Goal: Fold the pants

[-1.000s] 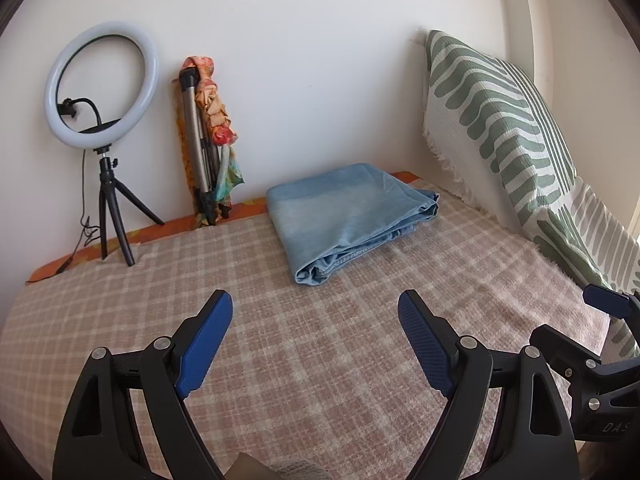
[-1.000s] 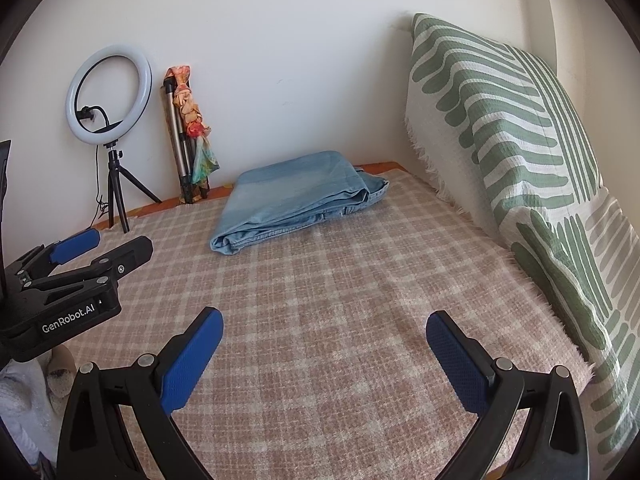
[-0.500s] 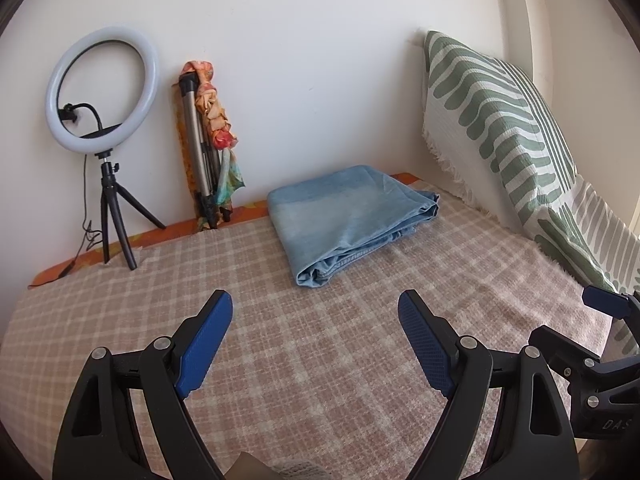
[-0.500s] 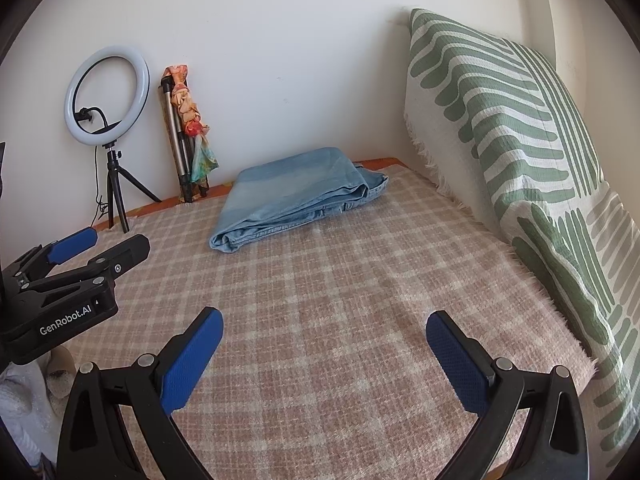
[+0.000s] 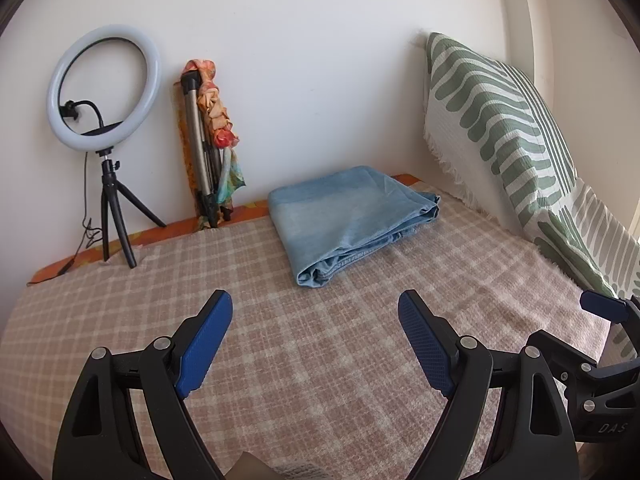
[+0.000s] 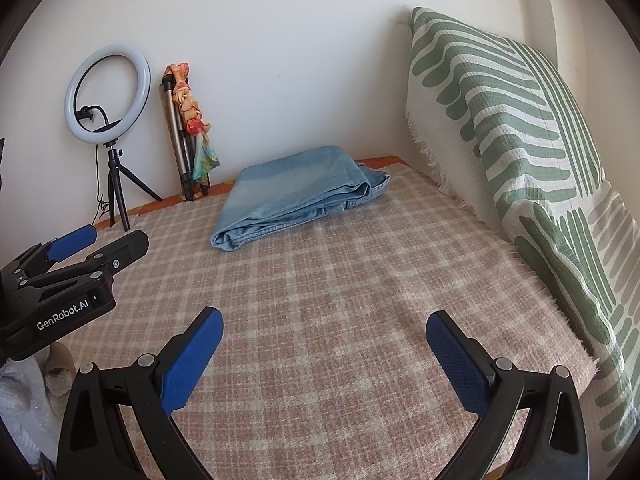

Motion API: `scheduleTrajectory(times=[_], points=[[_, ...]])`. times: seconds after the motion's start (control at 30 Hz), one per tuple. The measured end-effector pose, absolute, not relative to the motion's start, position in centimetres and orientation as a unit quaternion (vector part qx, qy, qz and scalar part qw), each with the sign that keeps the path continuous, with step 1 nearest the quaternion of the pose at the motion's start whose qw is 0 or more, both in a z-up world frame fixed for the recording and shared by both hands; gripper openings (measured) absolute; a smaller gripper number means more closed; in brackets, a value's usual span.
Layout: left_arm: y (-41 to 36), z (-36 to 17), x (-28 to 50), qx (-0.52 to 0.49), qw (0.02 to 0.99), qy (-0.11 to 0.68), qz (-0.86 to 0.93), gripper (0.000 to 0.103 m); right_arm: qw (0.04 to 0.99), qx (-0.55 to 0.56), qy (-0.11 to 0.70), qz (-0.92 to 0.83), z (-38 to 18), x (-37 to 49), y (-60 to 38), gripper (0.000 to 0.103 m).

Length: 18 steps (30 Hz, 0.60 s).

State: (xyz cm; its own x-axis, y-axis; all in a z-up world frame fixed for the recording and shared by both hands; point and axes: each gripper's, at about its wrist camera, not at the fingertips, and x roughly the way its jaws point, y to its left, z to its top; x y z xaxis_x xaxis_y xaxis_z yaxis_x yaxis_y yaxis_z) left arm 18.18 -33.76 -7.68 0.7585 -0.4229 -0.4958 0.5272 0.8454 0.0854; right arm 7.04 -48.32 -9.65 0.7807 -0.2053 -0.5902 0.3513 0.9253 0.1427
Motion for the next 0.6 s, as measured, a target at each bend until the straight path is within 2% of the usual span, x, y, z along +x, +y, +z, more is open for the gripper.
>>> scheduleTrajectory(times=[0.6], points=[[-33.83,-7.58,17.89,0.110,0.932,0.230,-0.258,0.085,0.934,0.128,0.300,-0.146,-9.96,7.13,-48.39,0.103]])
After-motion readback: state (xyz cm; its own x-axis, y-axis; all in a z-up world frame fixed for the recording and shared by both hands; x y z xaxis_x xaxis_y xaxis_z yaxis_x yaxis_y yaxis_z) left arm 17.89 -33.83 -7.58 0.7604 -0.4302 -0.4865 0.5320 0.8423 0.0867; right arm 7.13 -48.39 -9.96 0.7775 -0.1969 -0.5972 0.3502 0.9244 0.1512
